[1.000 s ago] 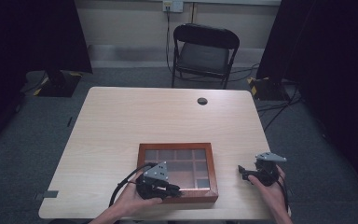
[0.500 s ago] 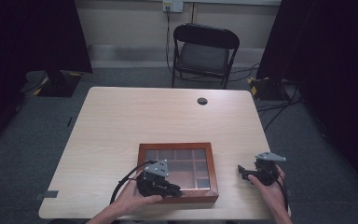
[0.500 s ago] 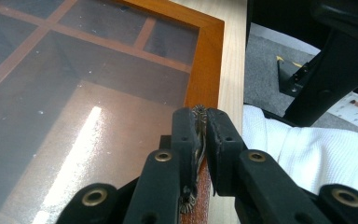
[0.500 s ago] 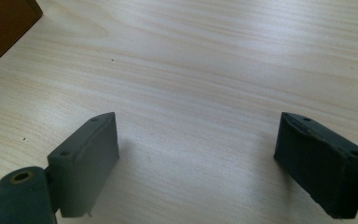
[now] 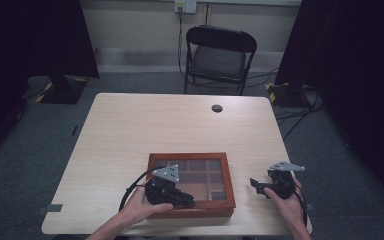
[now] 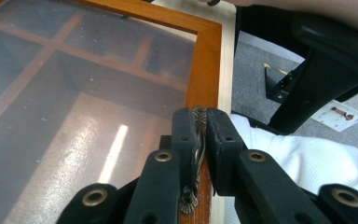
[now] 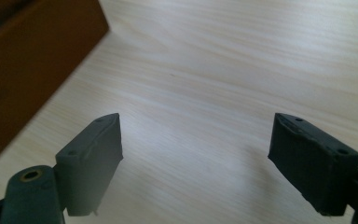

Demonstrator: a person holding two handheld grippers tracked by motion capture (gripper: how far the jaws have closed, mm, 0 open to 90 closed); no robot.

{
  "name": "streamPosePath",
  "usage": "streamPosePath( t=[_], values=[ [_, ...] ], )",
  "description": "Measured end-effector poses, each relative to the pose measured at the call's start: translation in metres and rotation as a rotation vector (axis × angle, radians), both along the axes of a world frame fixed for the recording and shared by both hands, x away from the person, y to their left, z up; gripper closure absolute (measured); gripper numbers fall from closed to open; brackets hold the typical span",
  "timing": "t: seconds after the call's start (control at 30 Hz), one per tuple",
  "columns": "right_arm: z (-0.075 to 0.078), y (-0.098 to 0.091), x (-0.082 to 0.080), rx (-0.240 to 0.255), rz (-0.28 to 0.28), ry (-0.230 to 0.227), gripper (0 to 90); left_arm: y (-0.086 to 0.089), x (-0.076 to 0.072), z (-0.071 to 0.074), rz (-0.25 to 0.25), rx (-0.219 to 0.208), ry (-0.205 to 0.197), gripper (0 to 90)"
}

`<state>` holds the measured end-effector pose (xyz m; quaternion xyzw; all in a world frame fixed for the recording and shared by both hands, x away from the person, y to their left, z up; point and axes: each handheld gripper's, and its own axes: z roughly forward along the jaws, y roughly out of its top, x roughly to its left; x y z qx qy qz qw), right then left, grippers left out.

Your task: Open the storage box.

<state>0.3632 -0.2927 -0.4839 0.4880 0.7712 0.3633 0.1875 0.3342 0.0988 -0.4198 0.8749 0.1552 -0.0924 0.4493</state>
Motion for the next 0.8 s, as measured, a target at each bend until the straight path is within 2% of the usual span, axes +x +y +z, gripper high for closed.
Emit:
streamPosePath(
  t=[0.03,0.1,0.17,0.3,0.43,0.63,0.7,0.8],
  values=[
    [0.003,0.003,-0.002,0.022,0.023,-0.005,16.4,0.0,0.0,0.001,-0.004,0.012,-0.007,82.3],
    [0.005,0.005,-0.003,0.029,0.04,-0.008,16.4,0.0,0.0,0.003,-0.003,0.018,-0.011,82.3],
    [0.009,0.011,-0.006,0.049,0.087,-0.018,16.5,0.0,0.001,0.004,0.002,0.005,-0.001,82.2],
    [0.012,0.016,-0.009,0.067,0.124,-0.026,16.6,0.003,0.004,0.01,-0.007,-0.002,0.009,82.3],
    [0.017,0.025,-0.013,0.104,0.207,-0.036,16.6,0.002,0.007,0.015,-0.018,0.0,0.012,82.3],
    [0.019,0.035,-0.017,0.121,0.271,-0.036,16.8,0.003,0.01,0.025,-0.02,0.011,0.015,82.2],
    [0.02,0.039,-0.018,0.127,0.286,-0.033,16.7,0.003,0.011,0.027,-0.017,0.003,0.015,82.2],
    [0.021,0.044,-0.019,0.141,0.304,-0.033,16.7,0.003,0.01,0.029,-0.003,0.001,0.0,82.1]
  ],
)
